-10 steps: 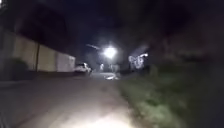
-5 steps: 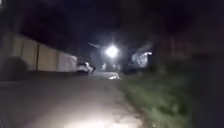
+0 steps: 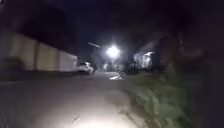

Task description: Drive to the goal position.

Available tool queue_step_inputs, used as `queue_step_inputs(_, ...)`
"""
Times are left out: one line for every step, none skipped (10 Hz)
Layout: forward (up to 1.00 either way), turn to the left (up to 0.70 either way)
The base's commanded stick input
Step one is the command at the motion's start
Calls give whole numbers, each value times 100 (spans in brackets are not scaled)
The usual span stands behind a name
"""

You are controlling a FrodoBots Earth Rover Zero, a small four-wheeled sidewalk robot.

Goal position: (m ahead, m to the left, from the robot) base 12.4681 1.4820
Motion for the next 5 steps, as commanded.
queue_step_inputs(70, -23)
queue_step_inputs(70, -7)
queue_step_inputs(70, -6)
queue_step_inputs(70, -26)
queue_step_inputs(70, -14)
